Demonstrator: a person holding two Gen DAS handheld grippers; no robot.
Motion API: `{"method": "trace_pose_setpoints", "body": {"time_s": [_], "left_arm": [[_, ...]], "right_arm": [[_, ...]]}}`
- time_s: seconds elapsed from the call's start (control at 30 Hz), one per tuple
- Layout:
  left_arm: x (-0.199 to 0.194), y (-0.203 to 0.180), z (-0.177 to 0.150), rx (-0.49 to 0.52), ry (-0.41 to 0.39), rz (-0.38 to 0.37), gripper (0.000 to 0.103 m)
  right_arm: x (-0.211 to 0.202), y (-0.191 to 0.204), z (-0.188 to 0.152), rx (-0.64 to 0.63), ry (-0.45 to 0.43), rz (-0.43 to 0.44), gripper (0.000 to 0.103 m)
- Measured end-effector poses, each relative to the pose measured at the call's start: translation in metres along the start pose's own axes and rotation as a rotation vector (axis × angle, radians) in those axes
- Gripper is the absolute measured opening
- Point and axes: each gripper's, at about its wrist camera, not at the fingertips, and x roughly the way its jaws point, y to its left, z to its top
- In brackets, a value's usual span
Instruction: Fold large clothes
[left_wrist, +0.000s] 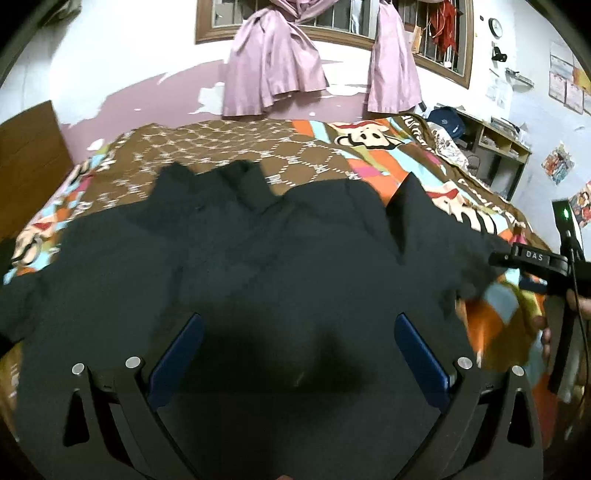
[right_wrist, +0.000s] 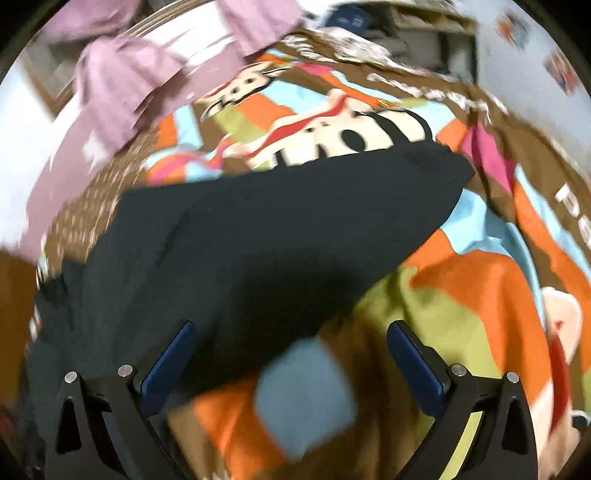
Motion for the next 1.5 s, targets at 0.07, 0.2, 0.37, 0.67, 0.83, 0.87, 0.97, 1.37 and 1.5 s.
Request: {"method": "trace_pose_setpoints", "body": {"time_s": [0.07, 0.2, 0.37, 0.67, 0.83, 0.87, 0.97, 1.37, 1.5], "left_arm": [[0.024, -0.007, 0.013, -0.018, -0.005, -0.018, 0.101], [0.068, -0.017, 0.028, -0.049, 0.008, -0.039, 0.101], [0.11, -0.02, 0.017, -0.04, 0.08, -0.012, 0.101], [0.12, -0.008, 0.018, 0.003, 0.168, -0.111, 0.101], [0.086, 0.017, 0.033, 0.08, 0.197, -0.083, 0.101], [0.074, 0.026, 0.039, 0.098, 0.191, -0.07, 0.101], [0.034, 0.055, 0.052, 0.13, 0.163, -0.031, 0.101], [-0.081, 0.21, 0.038, -0.205, -0.015, -0.006, 0.101], [-0.091, 0.24, 0.016, -0.308, -0.092, -0.07, 0.101]], "right_arm": [[0.01, -0.02, 0.018, 0.061, -0.023, -0.033, 0.103], [0.041, -0.062, 0.033, 0.199, 0.028, -0.063, 0.103], [0.053, -0.075, 0.033, 0.231, 0.041, -0.014, 0.103], [0.038, -0.043, 0.037, 0.153, -0.017, 0.073, 0.009], [-0.02, 0.016, 0.059, -0.069, -0.208, 0.035, 0.008], [-0.035, 0.037, 0.062, -0.162, -0.262, 0.015, 0.008], [-0.08, 0.113, 0.052, -0.442, -0.431, 0.025, 0.007], [-0.08, 0.318, -0.208, -1.547, -0.518, 0.16, 0.008], [-0.024, 0.305, -0.274, -1.794, -0.386, 0.084, 0.007]]}}
